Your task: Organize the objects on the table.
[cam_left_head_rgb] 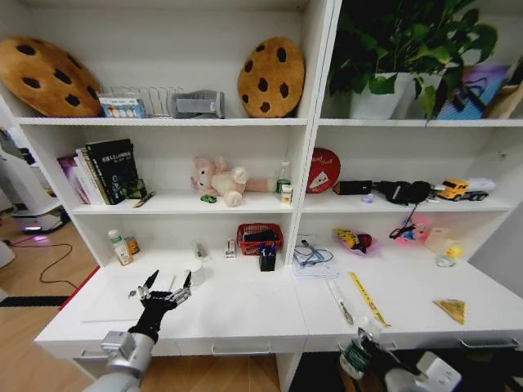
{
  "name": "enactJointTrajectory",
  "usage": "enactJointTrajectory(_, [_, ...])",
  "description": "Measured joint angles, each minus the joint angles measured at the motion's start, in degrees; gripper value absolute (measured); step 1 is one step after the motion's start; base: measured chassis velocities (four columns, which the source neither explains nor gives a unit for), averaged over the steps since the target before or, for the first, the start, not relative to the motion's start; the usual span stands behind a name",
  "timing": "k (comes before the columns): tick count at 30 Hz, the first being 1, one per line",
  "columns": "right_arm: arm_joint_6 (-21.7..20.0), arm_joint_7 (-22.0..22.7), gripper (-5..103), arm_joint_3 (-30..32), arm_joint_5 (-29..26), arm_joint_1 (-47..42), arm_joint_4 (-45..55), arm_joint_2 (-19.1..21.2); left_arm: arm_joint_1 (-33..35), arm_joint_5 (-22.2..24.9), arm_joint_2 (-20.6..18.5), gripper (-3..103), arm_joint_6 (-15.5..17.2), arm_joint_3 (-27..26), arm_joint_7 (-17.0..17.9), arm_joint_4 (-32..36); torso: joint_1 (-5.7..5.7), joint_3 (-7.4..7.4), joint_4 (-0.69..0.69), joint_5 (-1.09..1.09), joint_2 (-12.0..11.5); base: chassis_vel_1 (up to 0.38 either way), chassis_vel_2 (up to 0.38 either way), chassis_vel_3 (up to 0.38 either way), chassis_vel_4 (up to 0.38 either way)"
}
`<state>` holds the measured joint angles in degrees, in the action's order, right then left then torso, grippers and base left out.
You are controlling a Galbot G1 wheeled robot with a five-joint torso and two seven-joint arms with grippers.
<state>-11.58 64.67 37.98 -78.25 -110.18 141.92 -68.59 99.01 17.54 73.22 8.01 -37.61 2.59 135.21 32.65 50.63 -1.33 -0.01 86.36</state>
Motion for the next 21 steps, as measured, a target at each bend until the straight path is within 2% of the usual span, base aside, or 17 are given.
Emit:
enactJointTrajectory(2, [1.37, 2.30, 25, 0.13, -4.19, 1.07, -4.50, -2.70, 0.00, 0.00, 0.00, 100, 0.00, 0.00, 0.00, 0.00, 0.00, 0.00, 0.00, 0.01, 0.00, 0.000, 0.000, 0.000, 0.000])
enactJointTrajectory(4, [1.83, 2.72, 25, -0.09, -5.43, 1.79, -6.99, -4.09, 0.00, 0.00, 0.00, 100, 0.00, 0.00, -0.02, 0.00, 0.00, 0.00, 0.00, 0.01, 0.00, 0.000, 0.000, 0.000, 0.000])
enactJointTrajectory(5, [1.83, 2.72, 25, -0.09, -5.43, 1.79, -6.99, -4.09, 0.00, 0.00, 0.00, 100, 0.00, 0.00, -0.02, 0.00, 0.00, 0.00, 0.00, 0.01, 0.00, 0.000, 0.000, 0.000, 0.000])
enactJointTrajectory(7, [3.09, 2.46, 25, -0.33, -7.46, 3.89, -13.08, -7.29, 0.00, 0.00, 0.00, 100, 0.00, 0.00, -0.01, 0.00, 0.00, 0.00, 0.00, 0.00, 0.00, 0.000, 0.000, 0.000, 0.000])
enactJointTrajectory(10, [3.31, 1.24, 25, -0.31, -7.14, 4.91, -17.09, -8.59, 0.00, 0.00, 0.00, 100, 0.00, 0.00, 0.00, 0.00, 0.00, 0.00, 0.01, -0.01, 0.00, 0.000, 0.000, 0.000, 0.000])
enactJointTrajectory(13, [1.57, -11.47, 25, 0.11, 3.20, 7.51, -35.55, -11.66, 0.00, 0.00, 0.00, 100, 0.00, 0.00, -0.01, 0.00, 0.00, 0.00, -0.02, 0.02, -0.01, 0.000, 0.000, 0.000, 0.000])
enactJointTrajectory(14, [1.57, -11.47, 25, 0.11, 3.20, 7.51, -35.55, -11.66, 0.00, 0.00, 0.00, 100, 0.00, 0.00, -0.01, 0.00, 0.00, 0.00, -0.02, 0.02, -0.01, 0.000, 0.000, 0.000, 0.000])
enactJointTrajectory(15, [1.32, -16.03, 25, 0.29, 7.59, 8.48, -40.33, -12.00, 0.00, 0.00, 0.00, 100, 0.00, 0.00, -0.01, 0.00, 0.00, 0.00, -0.01, 0.00, 0.00, 0.000, 0.000, 0.000, 0.000])
enactJointTrajectory(16, [1.26, -22.80, 25, 0.71, 12.43, 9.53, -45.55, -12.32, 0.00, 0.00, 0.00, 100, 0.00, 0.00, 0.00, 0.00, 0.01, 0.00, 0.00, 0.00, -0.01, 0.000, 0.000, 0.000, 0.000])
enactJointTrajectory(17, [1.26, -22.80, 25, 0.71, 12.43, 9.53, -45.55, -12.32, 0.00, 0.00, 0.00, 100, 0.00, 0.00, 0.00, 0.00, 0.01, 0.00, 0.00, 0.00, -0.01, 0.000, 0.000, 0.000, 0.000])
enactJointTrajectory(18, [1.66, -28.72, 25, 1.16, 16.76, 10.52, -49.97, -12.57, 0.00, 0.00, 0.00, 100, 0.00, 0.00, -0.01, 0.00, 0.00, 0.00, -0.01, 0.02, 0.00, 0.000, 0.000, 0.000, 0.000])
enactJointTrajectory(19, [1.66, -28.72, 25, 1.16, 16.76, 10.52, -49.97, -12.57, 0.00, 0.00, 0.00, 100, 0.00, 0.00, -0.01, 0.00, 0.00, 0.00, -0.01, 0.02, 0.00, 0.000, 0.000, 0.000, 0.000])
enactJointTrajectory(21, [6.12, -45.83, 25, 2.18, 28.11, 14.46, -61.45, -13.17, 0.00, 0.00, 0.00, 100, 0.00, 0.00, 0.00, 0.00, 0.00, 0.00, -0.01, 0.02, 0.00, 0.000, 0.000, 0.000, 0.000])
